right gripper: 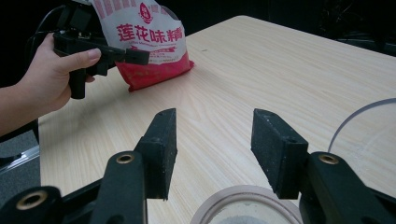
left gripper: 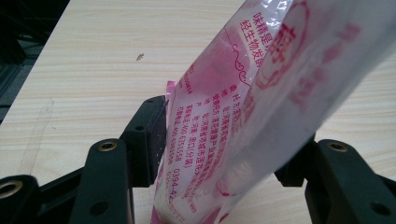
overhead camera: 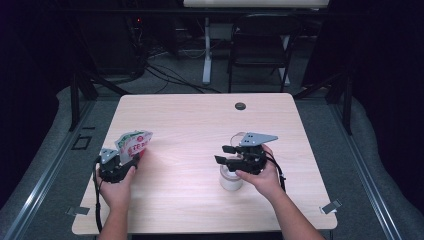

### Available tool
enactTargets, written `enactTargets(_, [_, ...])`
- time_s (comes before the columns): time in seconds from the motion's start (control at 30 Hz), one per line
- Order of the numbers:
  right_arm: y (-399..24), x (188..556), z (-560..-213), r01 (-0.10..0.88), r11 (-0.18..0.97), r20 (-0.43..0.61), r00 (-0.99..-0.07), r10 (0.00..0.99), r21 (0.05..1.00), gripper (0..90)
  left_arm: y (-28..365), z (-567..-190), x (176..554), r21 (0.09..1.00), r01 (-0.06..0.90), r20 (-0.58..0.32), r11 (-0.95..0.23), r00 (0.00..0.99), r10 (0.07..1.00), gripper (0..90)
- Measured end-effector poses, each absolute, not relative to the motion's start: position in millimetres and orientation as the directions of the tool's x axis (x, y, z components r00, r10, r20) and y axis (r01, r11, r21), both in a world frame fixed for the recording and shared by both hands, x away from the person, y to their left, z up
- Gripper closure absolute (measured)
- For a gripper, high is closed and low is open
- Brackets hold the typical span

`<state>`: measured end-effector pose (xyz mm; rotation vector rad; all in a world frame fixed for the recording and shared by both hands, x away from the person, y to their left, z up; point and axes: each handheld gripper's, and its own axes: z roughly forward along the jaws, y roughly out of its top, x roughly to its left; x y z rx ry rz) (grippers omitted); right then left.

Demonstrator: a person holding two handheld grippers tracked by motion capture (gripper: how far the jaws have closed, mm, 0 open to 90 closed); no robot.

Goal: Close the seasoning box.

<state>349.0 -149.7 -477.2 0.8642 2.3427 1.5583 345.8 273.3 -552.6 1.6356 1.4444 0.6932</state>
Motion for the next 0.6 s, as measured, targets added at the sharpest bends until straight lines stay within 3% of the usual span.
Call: enactTargets(0.6, [-150, 349, -477, 0.36, 0.27, 0.154, -0.809, 0.567, 0.893, 50.2, 262, -542, 340, 0.874, 0.484, -0.087, -0.04, 0.237, 0.968, 45.1])
